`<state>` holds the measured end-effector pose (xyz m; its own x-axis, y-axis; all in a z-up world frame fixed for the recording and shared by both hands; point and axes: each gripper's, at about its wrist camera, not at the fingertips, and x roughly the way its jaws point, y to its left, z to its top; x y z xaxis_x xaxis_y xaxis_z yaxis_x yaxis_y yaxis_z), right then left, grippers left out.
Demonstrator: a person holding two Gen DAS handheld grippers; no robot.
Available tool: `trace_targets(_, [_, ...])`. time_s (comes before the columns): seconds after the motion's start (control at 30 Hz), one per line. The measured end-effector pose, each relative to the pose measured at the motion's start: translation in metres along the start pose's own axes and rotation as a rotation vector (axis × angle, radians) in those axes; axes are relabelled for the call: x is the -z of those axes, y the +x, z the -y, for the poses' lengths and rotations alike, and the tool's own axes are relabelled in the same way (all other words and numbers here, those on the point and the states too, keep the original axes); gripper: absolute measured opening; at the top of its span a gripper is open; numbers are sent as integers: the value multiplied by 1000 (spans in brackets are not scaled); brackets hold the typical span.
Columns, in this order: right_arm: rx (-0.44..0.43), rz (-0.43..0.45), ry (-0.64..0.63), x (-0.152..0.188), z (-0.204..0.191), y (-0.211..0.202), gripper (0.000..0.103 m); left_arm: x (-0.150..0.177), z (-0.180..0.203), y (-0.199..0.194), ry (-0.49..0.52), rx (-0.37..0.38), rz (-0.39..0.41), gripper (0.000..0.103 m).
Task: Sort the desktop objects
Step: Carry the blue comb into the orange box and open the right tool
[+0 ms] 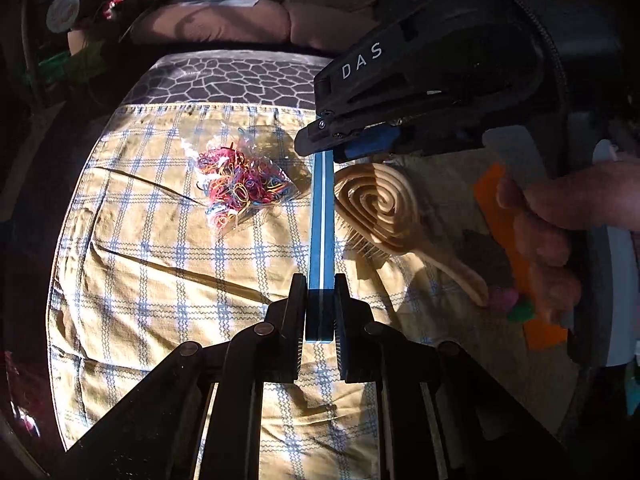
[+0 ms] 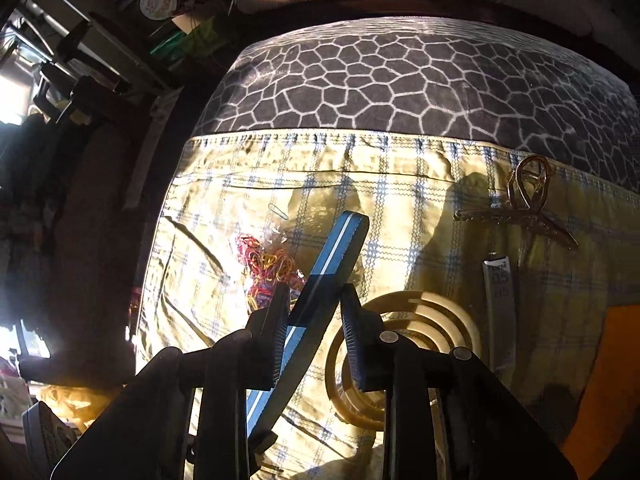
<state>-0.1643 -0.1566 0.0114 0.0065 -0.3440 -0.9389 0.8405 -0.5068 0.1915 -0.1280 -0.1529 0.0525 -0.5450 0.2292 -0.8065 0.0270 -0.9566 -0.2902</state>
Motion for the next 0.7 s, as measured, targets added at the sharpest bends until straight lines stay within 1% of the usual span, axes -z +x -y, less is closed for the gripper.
trace_targets(0.17, [-12,40,14,10,4,-38,25,-1,27,-24,25,3,25,12])
trace_targets(0.33, [-19,78,47,27,21,-78,25,-2,62,-41,60,17,44,12])
trace_targets(0.5, [-8,117,73,46,47,-122,25,-4,107,-51,100,44,57,12])
trace_targets(0.7, [15,163,114,76,92,-174,25,-6,172,-53,165,90,60,12])
